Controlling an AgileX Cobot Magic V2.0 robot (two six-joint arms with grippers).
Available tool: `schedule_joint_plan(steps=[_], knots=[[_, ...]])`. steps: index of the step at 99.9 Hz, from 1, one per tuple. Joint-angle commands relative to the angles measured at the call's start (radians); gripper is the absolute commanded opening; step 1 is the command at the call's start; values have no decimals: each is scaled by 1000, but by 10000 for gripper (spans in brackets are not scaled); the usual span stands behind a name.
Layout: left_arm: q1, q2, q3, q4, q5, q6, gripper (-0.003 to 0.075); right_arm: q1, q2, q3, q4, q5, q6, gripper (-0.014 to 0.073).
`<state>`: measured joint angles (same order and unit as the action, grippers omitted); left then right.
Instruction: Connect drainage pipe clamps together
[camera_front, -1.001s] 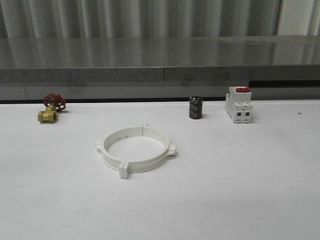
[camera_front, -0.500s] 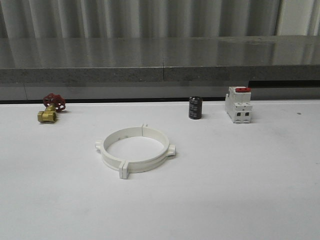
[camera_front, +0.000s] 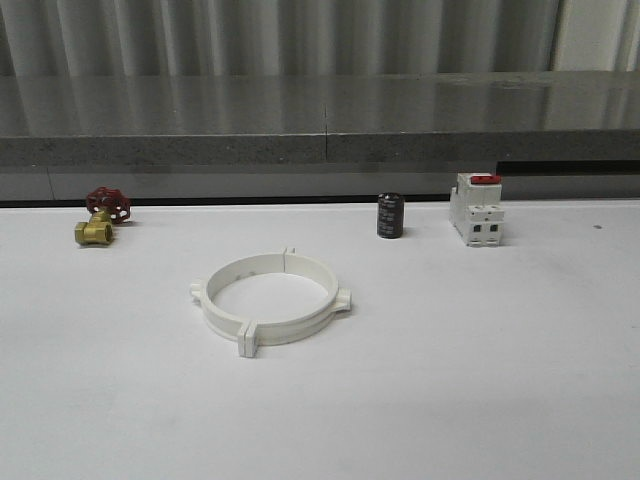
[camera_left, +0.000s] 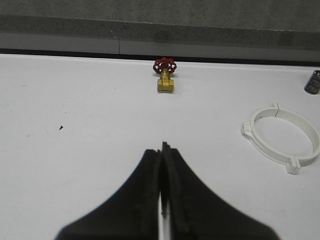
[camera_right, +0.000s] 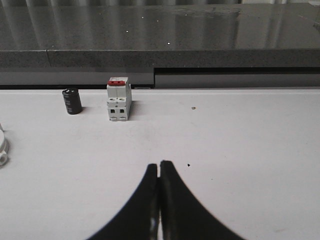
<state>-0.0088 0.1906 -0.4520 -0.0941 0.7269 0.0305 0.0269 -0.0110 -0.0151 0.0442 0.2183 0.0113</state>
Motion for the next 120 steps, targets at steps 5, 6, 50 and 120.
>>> schedule_joint_plan(steps=[5, 6, 50, 120], knots=[[2, 11, -24, -13, -68, -3, -21, -9, -19, 6, 12, -148, -11, -67], [2, 11, -24, -13, -68, -3, -21, -9, -19, 9, 13, -151, -11, -67], [2, 11, -24, -13, -68, -3, -21, -9, -19, 26, 14, -178, -11, -67], [2, 11, -24, -13, -68, -3, -21, -6, -19, 26, 14, -178, -11, -67]])
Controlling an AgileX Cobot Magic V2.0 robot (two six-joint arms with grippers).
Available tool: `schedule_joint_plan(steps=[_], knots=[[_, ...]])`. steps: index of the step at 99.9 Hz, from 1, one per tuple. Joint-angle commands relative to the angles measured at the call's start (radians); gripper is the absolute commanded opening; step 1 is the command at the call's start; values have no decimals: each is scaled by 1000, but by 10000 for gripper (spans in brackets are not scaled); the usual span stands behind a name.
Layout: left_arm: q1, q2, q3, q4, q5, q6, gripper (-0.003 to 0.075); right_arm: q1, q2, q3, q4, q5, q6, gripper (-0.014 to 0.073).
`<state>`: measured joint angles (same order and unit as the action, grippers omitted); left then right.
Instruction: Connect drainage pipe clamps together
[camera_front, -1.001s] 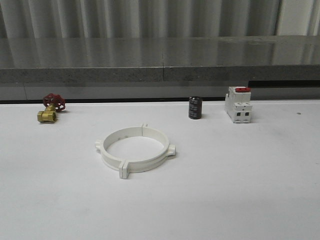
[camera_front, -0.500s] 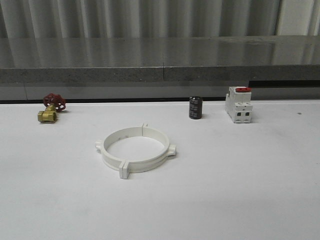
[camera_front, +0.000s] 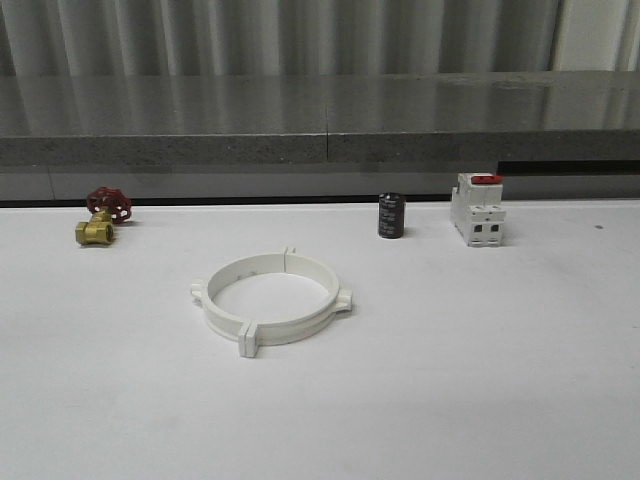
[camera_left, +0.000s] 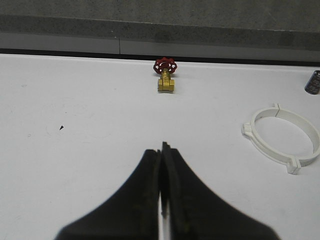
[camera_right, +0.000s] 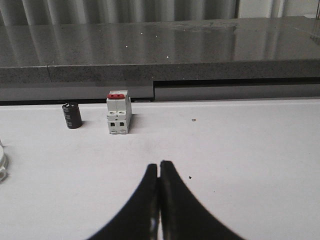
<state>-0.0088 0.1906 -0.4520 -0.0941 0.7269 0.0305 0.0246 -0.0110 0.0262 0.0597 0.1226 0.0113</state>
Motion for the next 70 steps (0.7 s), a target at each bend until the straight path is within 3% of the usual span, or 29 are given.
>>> schedule_joint_plan(steps=[1, 32, 56, 70], knots=[[2, 11, -24, -13, -68, -3, -21, -4, -19, -15, -2, -83, -11, -67], [2, 11, 16, -8, -83, -3, -21, -4, -19, -15, -2, -83, -11, -67], [-51, -43, 193, 41, -467, -3, -21, -4, -19, -15, -2, -83, -11, -67], [-61, -118, 301, 43, -590, -3, -21, -4, -19, -15, -2, -83, -11, -67]])
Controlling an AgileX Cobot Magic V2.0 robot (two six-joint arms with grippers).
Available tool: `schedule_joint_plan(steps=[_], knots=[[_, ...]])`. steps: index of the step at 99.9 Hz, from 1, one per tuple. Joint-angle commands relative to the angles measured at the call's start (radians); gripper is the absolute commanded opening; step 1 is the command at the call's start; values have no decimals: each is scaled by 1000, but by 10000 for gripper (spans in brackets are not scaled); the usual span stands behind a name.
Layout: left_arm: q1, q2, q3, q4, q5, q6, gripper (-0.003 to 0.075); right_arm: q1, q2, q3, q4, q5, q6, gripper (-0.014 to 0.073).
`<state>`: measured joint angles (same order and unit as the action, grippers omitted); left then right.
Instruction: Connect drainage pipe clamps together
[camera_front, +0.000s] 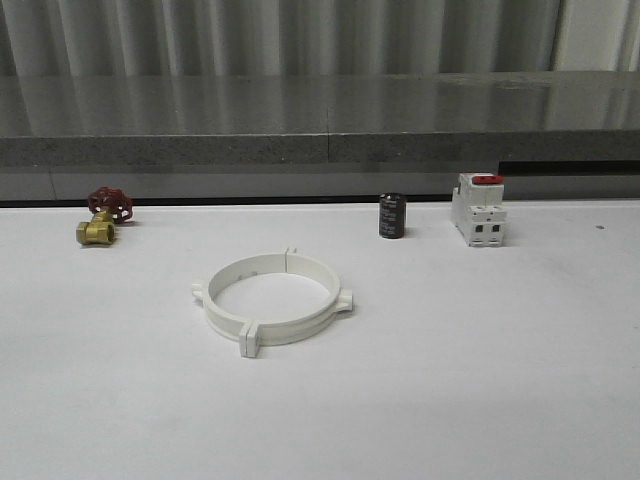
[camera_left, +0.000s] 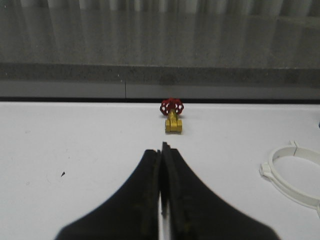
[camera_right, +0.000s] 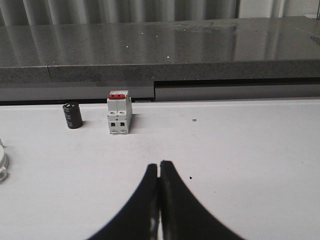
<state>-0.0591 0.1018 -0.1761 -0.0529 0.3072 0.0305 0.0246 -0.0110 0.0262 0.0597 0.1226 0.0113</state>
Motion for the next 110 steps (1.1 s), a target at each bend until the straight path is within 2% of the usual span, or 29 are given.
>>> schedule_joint_plan(steps=[1, 19, 40, 110], knots=[[-11, -33, 35, 2, -173, -3, -21, -4, -19, -15, -2, -83, -11, -67], [-11, -135, 141, 20, -204, -3, -21, -4, -19, -15, -2, -83, -11, -67], [-11, -133, 223, 32, -316, -18, -21, -4, -19, -15, -2, -83, -11, -67], [-11, -133, 221, 65, -352, -31, -21, -4, -19, -15, -2, -83, -11, -67]])
